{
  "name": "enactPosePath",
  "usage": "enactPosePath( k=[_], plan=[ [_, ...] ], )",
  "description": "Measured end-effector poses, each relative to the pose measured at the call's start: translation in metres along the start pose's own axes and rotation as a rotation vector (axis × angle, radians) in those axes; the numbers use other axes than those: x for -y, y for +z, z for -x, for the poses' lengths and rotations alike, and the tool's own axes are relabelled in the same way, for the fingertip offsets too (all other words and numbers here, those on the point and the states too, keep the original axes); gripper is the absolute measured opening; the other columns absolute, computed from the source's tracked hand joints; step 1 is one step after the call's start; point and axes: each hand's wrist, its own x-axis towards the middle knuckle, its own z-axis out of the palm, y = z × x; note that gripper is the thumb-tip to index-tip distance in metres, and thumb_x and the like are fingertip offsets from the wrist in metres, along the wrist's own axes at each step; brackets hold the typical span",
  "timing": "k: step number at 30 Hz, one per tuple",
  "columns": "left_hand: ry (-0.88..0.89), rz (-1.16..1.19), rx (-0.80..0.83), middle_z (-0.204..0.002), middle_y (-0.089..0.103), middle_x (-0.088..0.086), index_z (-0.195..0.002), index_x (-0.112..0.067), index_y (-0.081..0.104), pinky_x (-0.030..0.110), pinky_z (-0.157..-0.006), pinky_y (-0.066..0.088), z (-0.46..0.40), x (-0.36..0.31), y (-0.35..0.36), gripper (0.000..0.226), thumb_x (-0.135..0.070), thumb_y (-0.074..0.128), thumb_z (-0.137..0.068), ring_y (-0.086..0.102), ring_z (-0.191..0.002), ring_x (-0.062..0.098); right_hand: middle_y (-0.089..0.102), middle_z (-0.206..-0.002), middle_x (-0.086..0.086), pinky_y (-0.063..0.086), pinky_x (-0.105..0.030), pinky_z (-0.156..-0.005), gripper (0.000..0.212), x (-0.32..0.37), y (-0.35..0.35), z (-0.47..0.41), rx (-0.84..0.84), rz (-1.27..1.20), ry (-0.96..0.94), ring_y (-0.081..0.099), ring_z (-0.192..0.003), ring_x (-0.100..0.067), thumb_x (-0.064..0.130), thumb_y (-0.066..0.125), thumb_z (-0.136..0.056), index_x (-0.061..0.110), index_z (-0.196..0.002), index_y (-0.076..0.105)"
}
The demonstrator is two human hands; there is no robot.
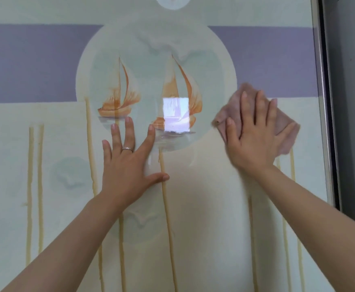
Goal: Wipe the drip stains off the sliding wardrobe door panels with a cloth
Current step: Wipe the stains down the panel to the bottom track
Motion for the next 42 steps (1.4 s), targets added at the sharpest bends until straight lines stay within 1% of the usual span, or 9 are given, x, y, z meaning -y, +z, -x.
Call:
enactPosePath(
  k=[4, 7, 14, 17, 23, 29, 34, 36, 42],
  plan=[
    [-0.01, 0.007, 0.001, -0.15, -0.033, 0.01, -0.128, -0.032, -0.033, 0.049, -0.112, -0.007, 0.002, -0.001, 0.0, 0.11, -0.068, 0.054, -0.072, -0.027, -0.138, 0.036, 0.011, -0.162, -0.006, -0.003, -0.073, -0.105, 0.067, -0.001, 0.005, 0.05, -0.045, -0.03, 0.156, 0.003, -0.148, -0.03, 0.055, 0.014, -0.095, 0.025, -0.155, 0.015],
    [-0.012, 0.012, 0.003, -0.151, -0.029, 0.011, -0.143, -0.032, -0.02, 0.05, -0.112, -0.006, 0.002, -0.002, -0.003, 0.11, -0.066, 0.057, -0.072, -0.025, -0.138, 0.037, 0.018, -0.16, -0.012, -0.001, -0.073, -0.104, 0.064, -0.006, 0.011, 0.104, 0.003, 0.031, 0.018, 0.01, -0.146, -0.034, 0.051, 0.021, -0.097, 0.02, -0.153, 0.02],
    [-0.012, 0.004, 0.003, -0.146, -0.037, 0.006, -0.124, -0.031, -0.037, 0.049, -0.113, -0.006, 0.0, 0.0, 0.0, 0.111, -0.068, 0.055, -0.073, -0.028, -0.137, 0.035, 0.003, -0.163, 0.003, -0.009, -0.067, -0.108, 0.075, -0.024, -0.011, -0.024, 0.049, 0.001, -0.026, -0.003, -0.149, -0.024, 0.062, 0.006, -0.085, 0.034, -0.154, 0.007],
    [-0.017, 0.02, 0.0, -0.149, -0.033, 0.009, -0.124, -0.031, -0.036, 0.049, -0.113, -0.006, 0.002, -0.001, 0.001, 0.111, -0.067, 0.056, -0.073, -0.027, -0.138, 0.036, 0.011, -0.162, -0.001, -0.005, -0.067, -0.109, 0.069, -0.03, -0.006, -0.009, -0.027, -0.012, -0.073, 0.005, -0.149, -0.027, 0.058, 0.015, -0.091, 0.031, -0.154, 0.015],
    [-0.019, 0.006, 0.001, -0.151, -0.03, 0.011, -0.138, -0.032, -0.025, 0.05, -0.113, -0.006, 0.001, -0.002, -0.002, 0.112, -0.065, 0.058, -0.072, -0.025, -0.138, 0.036, 0.027, -0.157, -0.01, 0.009, -0.075, -0.103, 0.065, -0.037, 0.0, 0.02, 0.023, 0.039, -0.479, 0.017, -0.144, -0.031, 0.054, 0.031, -0.092, 0.023, -0.149, 0.031],
    [-0.021, -0.003, 0.008, -0.149, -0.034, 0.01, -0.119, -0.034, -0.038, 0.049, -0.112, -0.008, 0.0, -0.001, 0.001, 0.11, -0.068, 0.055, -0.072, -0.028, -0.137, 0.035, 0.009, -0.162, 0.0, -0.004, -0.069, -0.109, 0.07, -0.041, -0.011, -0.032, -0.006, -0.016, -0.117, 0.002, -0.149, -0.026, 0.06, 0.013, -0.089, 0.032, -0.154, 0.015],
    [-0.019, 0.01, 0.011, -0.151, -0.03, 0.012, -0.143, -0.035, -0.02, 0.05, -0.112, -0.007, 0.001, -0.002, -0.002, 0.111, -0.067, 0.058, -0.071, -0.026, -0.138, 0.037, 0.018, -0.16, -0.009, 0.004, -0.074, -0.105, 0.062, -0.044, 0.004, 0.067, 0.028, 0.041, -0.376, 0.01, -0.147, -0.032, 0.052, 0.023, -0.096, 0.025, -0.152, 0.022],
    [-0.023, 0.001, 0.016, -0.151, -0.03, 0.012, -0.143, -0.034, -0.02, 0.051, -0.112, -0.006, 0.001, -0.002, -0.003, 0.111, -0.067, 0.058, -0.071, -0.026, -0.138, 0.037, 0.021, -0.159, -0.009, 0.008, -0.075, -0.102, 0.062, -0.047, 0.0, 0.052, 0.055, 0.053, -0.483, 0.012, -0.146, -0.031, 0.052, 0.026, -0.095, 0.026, -0.151, 0.024],
    [-0.013, 0.024, 0.01, -0.15, -0.033, 0.009, -0.126, -0.035, -0.033, 0.048, -0.112, -0.009, 0.002, 0.0, 0.0, 0.11, -0.067, 0.057, -0.072, -0.028, -0.137, 0.035, 0.014, -0.162, -0.003, -0.004, -0.07, -0.107, 0.064, -0.013, 0.001, 0.006, -0.031, -0.041, -0.165, 0.007, -0.148, -0.028, 0.051, 0.021, -0.094, 0.029, -0.153, 0.018]
  ],
)
